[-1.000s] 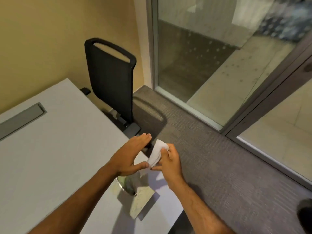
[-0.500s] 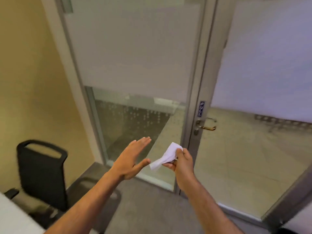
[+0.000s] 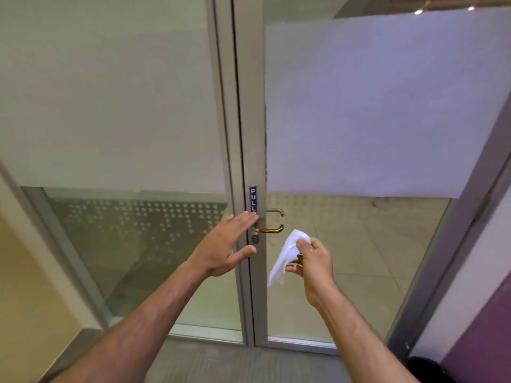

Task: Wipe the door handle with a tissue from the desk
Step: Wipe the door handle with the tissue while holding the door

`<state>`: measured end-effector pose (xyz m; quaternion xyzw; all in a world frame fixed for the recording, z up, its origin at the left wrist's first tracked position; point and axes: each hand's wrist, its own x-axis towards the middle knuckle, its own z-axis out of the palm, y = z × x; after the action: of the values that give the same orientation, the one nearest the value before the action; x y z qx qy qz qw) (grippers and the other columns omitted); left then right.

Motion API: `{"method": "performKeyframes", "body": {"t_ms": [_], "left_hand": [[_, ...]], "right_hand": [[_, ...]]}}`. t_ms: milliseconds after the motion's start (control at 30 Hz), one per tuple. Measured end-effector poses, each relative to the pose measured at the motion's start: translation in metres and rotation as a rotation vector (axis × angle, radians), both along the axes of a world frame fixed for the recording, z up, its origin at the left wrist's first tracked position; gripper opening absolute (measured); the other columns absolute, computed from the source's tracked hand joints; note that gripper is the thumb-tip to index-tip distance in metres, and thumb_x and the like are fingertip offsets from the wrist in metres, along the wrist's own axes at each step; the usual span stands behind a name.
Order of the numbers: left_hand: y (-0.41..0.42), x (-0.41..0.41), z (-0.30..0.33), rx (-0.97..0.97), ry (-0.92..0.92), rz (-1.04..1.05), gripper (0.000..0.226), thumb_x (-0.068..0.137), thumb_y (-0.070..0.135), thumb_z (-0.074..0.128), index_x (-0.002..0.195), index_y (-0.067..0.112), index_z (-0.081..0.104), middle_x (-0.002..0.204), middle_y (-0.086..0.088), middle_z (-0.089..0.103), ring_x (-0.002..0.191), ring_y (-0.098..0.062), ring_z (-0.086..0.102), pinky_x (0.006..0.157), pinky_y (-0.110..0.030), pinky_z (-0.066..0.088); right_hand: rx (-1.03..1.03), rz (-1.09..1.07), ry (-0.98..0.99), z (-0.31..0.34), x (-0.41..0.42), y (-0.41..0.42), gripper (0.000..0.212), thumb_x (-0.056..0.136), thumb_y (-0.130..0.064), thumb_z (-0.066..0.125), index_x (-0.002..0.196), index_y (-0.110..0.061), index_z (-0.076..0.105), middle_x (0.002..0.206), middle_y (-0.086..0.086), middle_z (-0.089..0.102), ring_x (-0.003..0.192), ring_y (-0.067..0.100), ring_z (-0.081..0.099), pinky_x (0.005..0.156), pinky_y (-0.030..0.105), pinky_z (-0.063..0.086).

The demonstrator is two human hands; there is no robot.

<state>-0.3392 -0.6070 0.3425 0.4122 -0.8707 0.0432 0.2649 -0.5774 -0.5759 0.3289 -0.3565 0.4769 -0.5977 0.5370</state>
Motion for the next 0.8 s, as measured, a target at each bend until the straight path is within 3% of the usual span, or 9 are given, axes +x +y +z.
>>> {"method": "performKeyframes", "body": {"t_ms": [200,467,567,700,800], "left_hand": [[-0.107,0.000,-0.019,-0.005,-0.236,-0.090,0.082,0.103,0.067,0.034,0.164,0.013,0.031,0.170,-0.001,0.029,0.159,-0.012,0.016,0.129,-0.028,0.002],[-0.277,0.011,-0.026,-0.203,-0.477,-0.221,0.074,0.103,0.059,0.033,0.159,0.011,0.041,0.163,-0.011,0.041,0.155,-0.026,0.029,0.127,-0.043,0.005],[-0.326,0.013,-0.006,-0.299,-0.492,-0.253,0.075,0.102,0.058,0.033,0.157,0.009,0.044,0.162,-0.014,0.042,0.154,-0.029,0.032,0.126,-0.042,0.003],[-0.383,0.016,0.001,-0.410,-0.601,-0.321,0.072,0.104,0.055,0.035,0.158,0.008,0.041,0.165,-0.015,0.036,0.156,-0.030,0.027,0.127,-0.045,0.007],[-0.410,0.016,-0.004,-0.496,-0.664,-0.349,0.072,0.100,0.044,0.061,0.160,0.010,0.039,0.168,-0.014,0.030,0.157,-0.030,0.025,0.127,-0.047,0.009]], "right_hand": [[0.087,-0.082,-0.045,-0.045,-0.007,-0.070,0.018,0.095,-0.008,0.049,0.102,0.004,0.061,0.079,0.020,0.065,0.068,0.026,0.065,0.056,0.035,0.057],[0.159,-0.316,-0.026,-0.107,0.022,-0.196,0.013,0.093,-0.010,0.058,0.101,0.000,0.060,0.080,0.019,0.066,0.065,0.026,0.067,0.052,0.033,0.057],[0.191,-0.392,0.132,-0.122,0.026,-0.233,0.011,0.088,-0.013,0.059,0.094,-0.005,0.063,0.078,0.017,0.067,0.061,0.025,0.068,0.052,0.037,0.060],[0.201,-0.438,0.488,-0.138,0.022,-0.275,0.011,0.084,-0.019,0.057,0.078,-0.010,0.060,0.062,0.007,0.065,0.050,0.024,0.067,0.053,0.047,0.061],[0.142,-0.371,0.762,-0.145,0.014,-0.310,0.015,0.090,-0.031,0.055,0.082,-0.020,0.062,0.072,0.007,0.069,0.058,0.026,0.067,0.049,0.044,0.059]]}}
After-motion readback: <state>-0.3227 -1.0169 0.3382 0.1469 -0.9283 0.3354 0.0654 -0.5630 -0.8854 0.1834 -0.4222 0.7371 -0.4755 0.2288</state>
